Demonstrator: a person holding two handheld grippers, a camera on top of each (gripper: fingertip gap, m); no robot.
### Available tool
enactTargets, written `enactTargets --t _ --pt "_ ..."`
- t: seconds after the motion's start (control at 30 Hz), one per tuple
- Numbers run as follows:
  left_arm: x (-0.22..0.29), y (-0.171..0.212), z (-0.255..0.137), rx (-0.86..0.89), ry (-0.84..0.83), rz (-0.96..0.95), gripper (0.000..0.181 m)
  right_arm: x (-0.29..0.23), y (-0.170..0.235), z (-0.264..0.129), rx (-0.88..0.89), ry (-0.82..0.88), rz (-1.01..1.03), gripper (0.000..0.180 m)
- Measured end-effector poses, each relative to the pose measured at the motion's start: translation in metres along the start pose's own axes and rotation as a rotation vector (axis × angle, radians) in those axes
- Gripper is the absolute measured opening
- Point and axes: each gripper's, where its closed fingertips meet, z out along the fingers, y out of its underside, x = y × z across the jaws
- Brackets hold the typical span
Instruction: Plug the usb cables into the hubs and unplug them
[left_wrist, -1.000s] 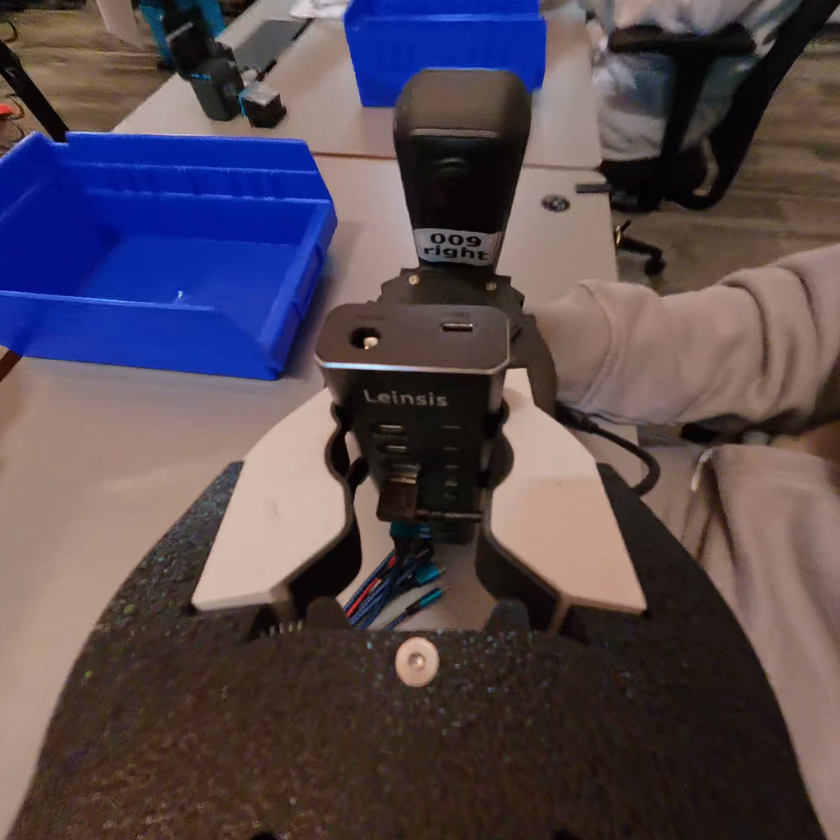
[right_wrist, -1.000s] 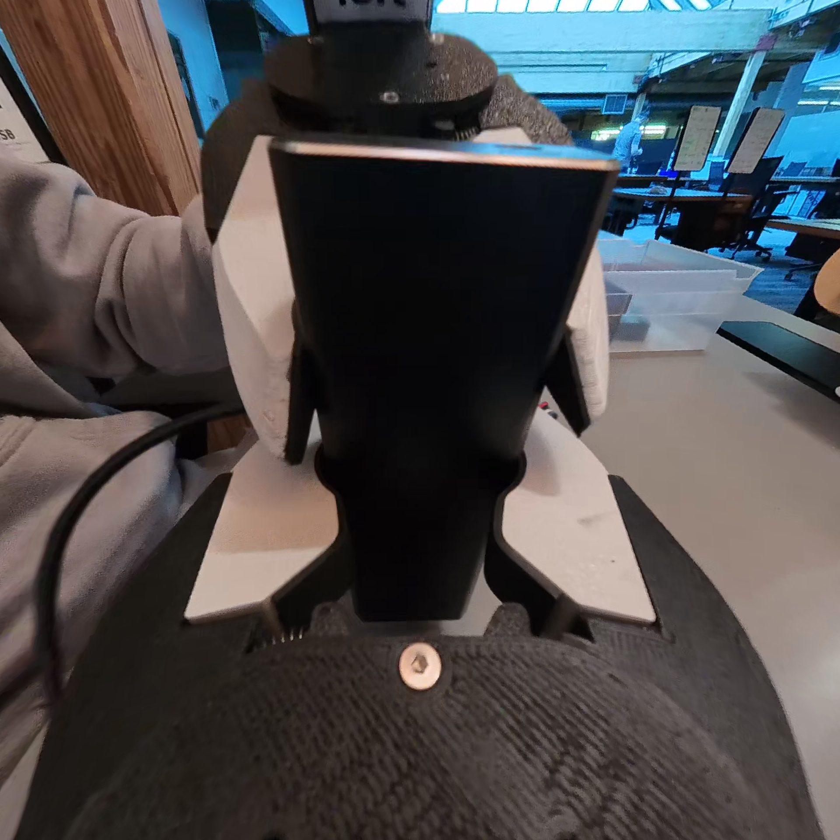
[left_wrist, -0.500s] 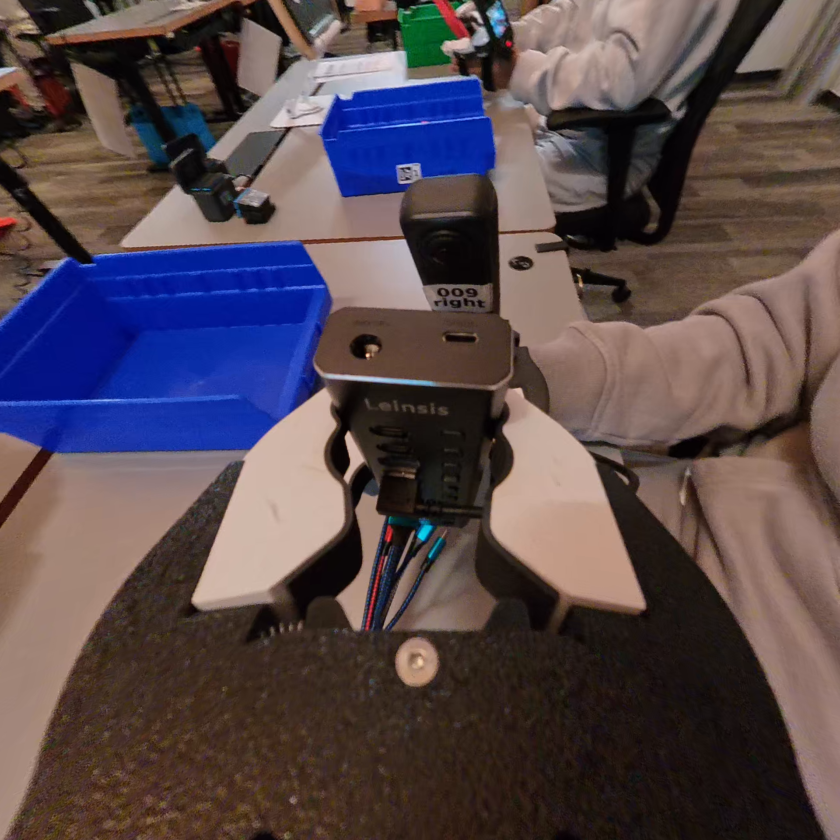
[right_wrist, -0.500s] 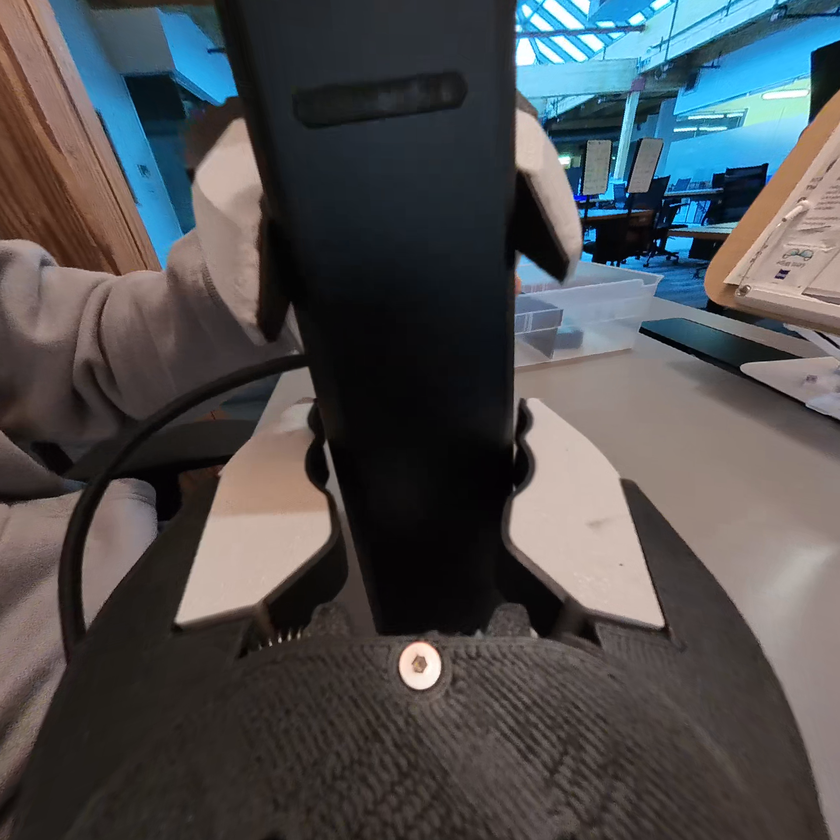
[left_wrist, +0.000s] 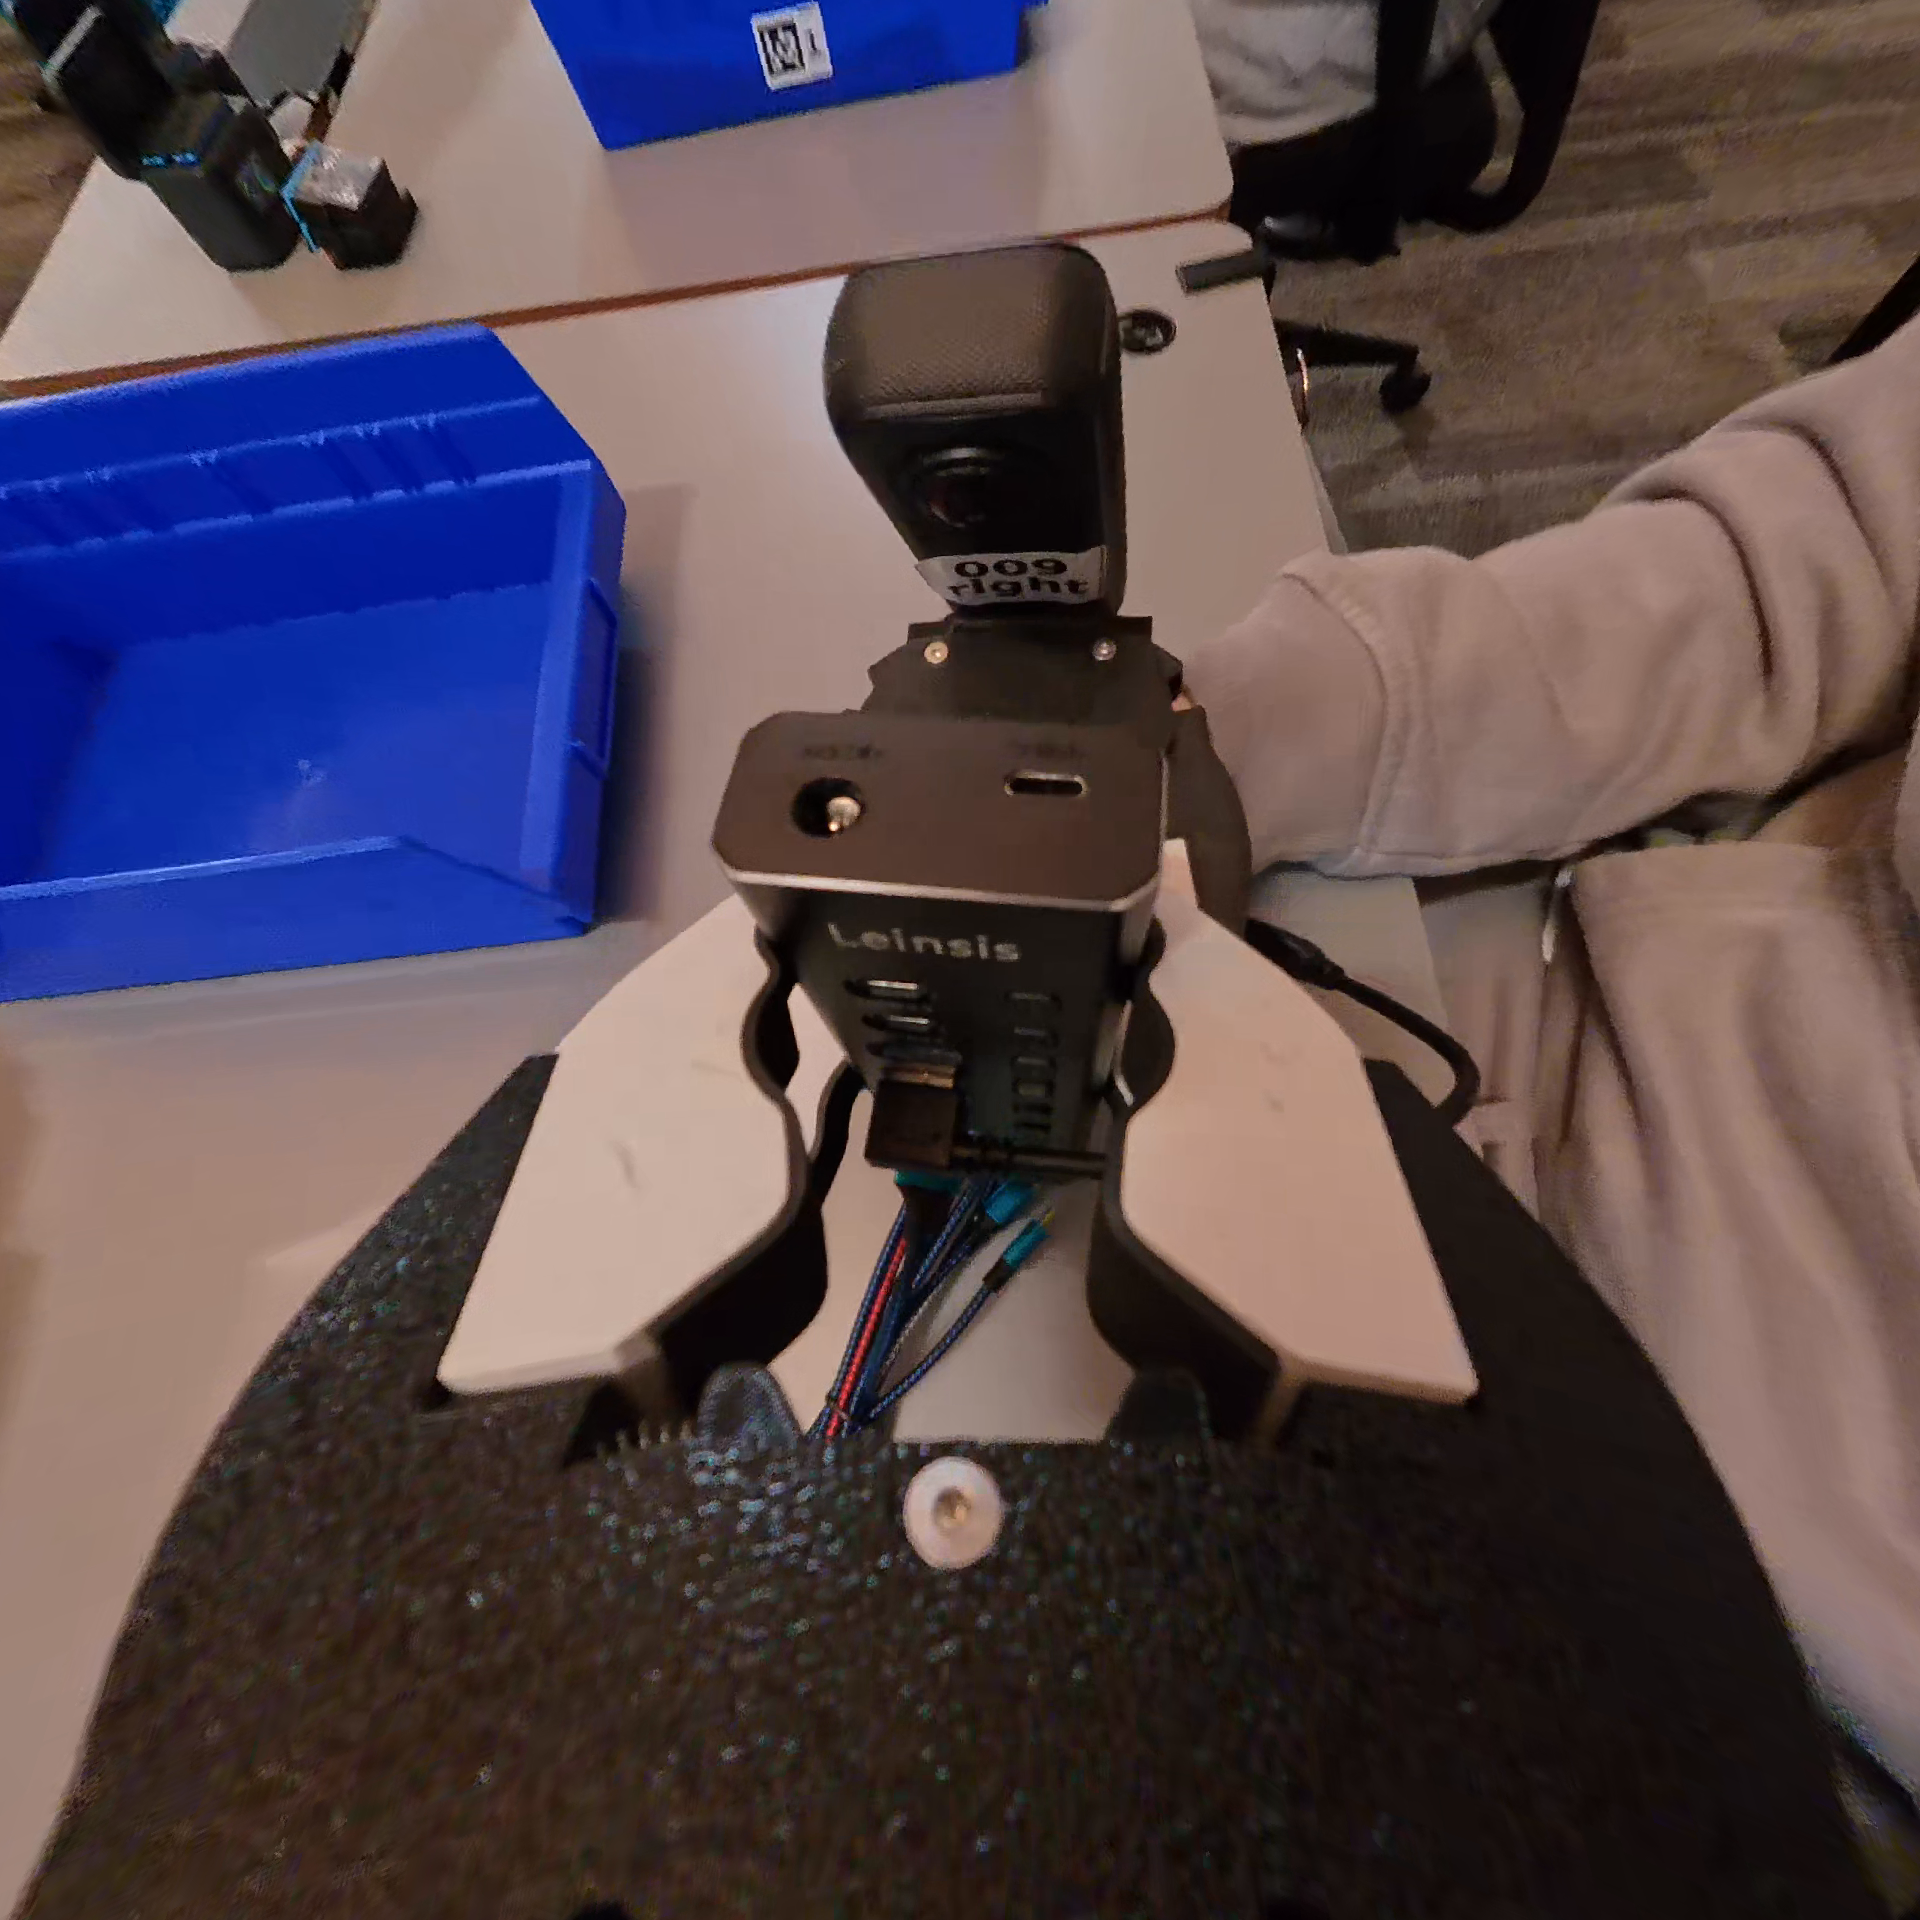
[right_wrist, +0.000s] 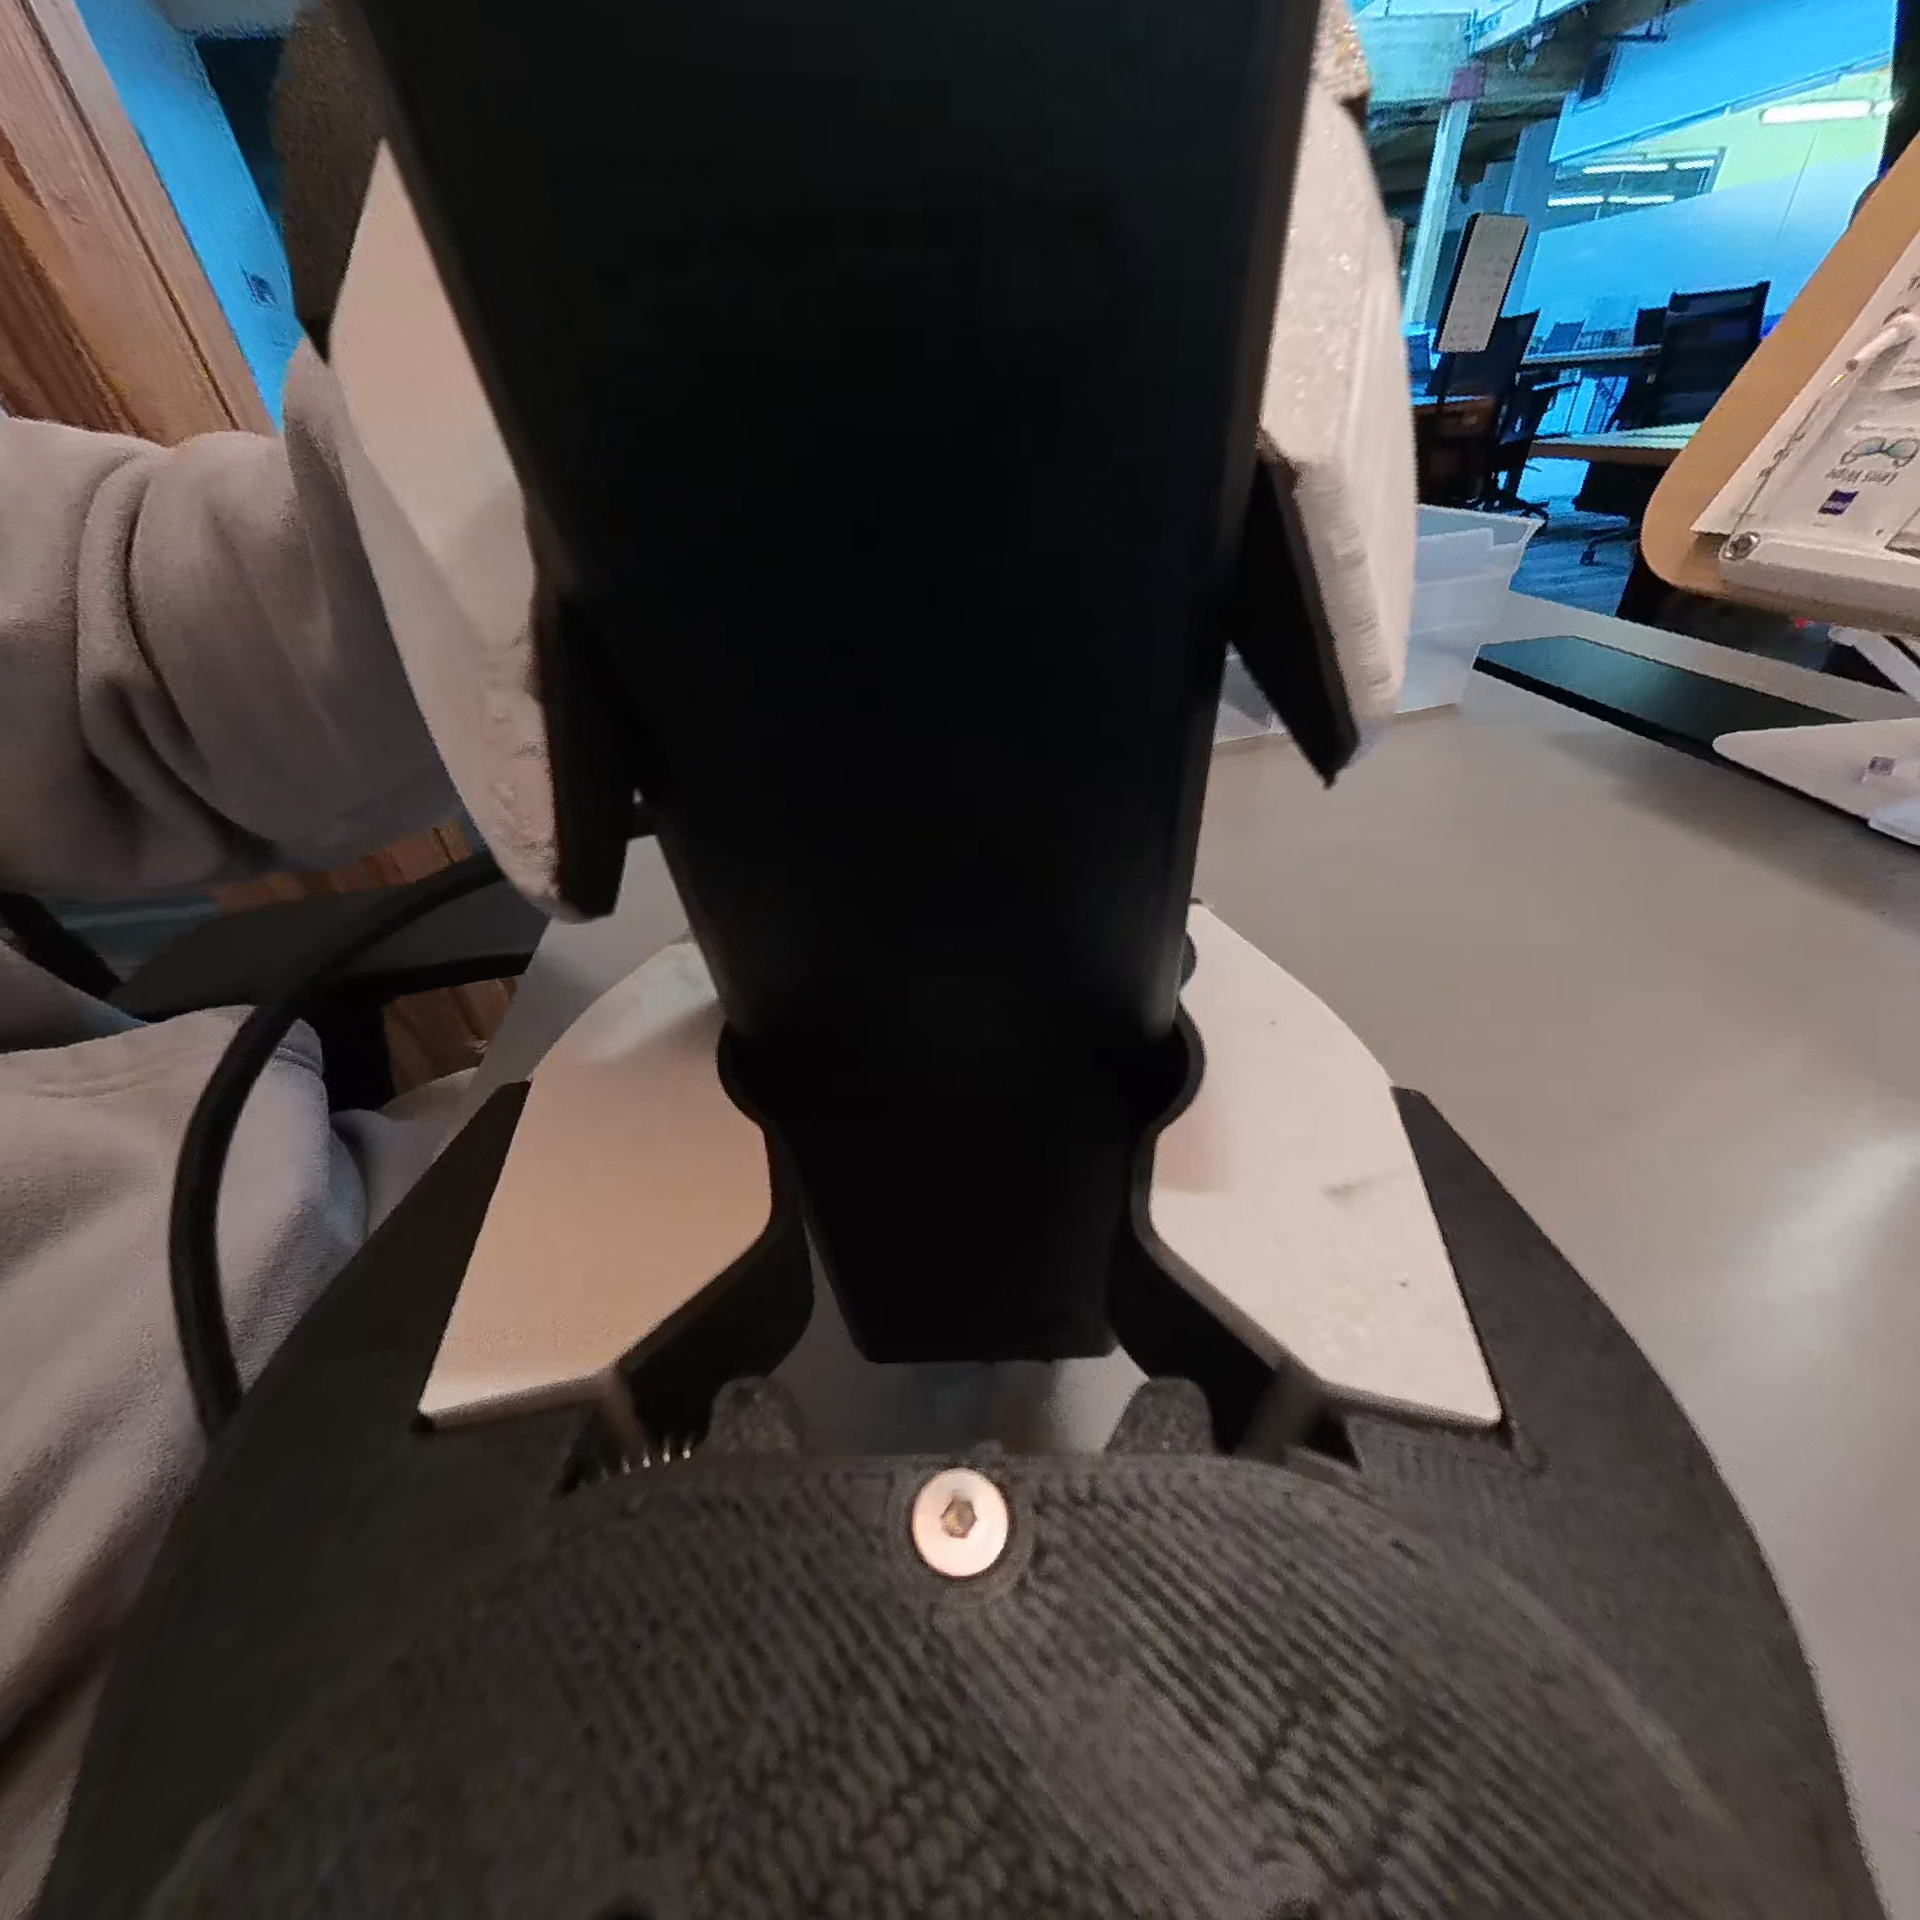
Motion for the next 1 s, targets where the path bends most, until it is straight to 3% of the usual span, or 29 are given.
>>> enactTargets --t 0.27,0.43,0.53,0.7,0.87,1.0 --pt "0.004 -0.006 0.002 0.031 -0.009 0.021 0.061 -0.001 -0.001 -0.008 0.014 -0.016 -0.038 0.073" --pt "0.003 -0.019 -0.036 0.167 -0.103 -0.026 0.069 -0.001 -0.007 -0.013 0.06 -0.039 -0.012 0.073" --pt "-0.005 0.001 -0.064 0.199 -0.185 -0.133 0.041 -0.004 -0.012 -0.016 0.096 -0.077 0.004 0.073" --pt "0.003 0.057 -0.051 0.06 -0.169 -0.256 0.039 -0.012 -0.015 -0.013 0.123 -0.121 0.016 0.073" --pt "0.006 0.058 -0.031 0.136 -0.206 -0.23 0.015 -0.018 -0.012 -0.009 0.111 -0.152 0.017 0.073" --pt "0.009 0.062 -0.023 0.15 -0.192 -0.223 0.013 -0.021 -0.01 -0.007 0.096 -0.164 0.021 0.073"
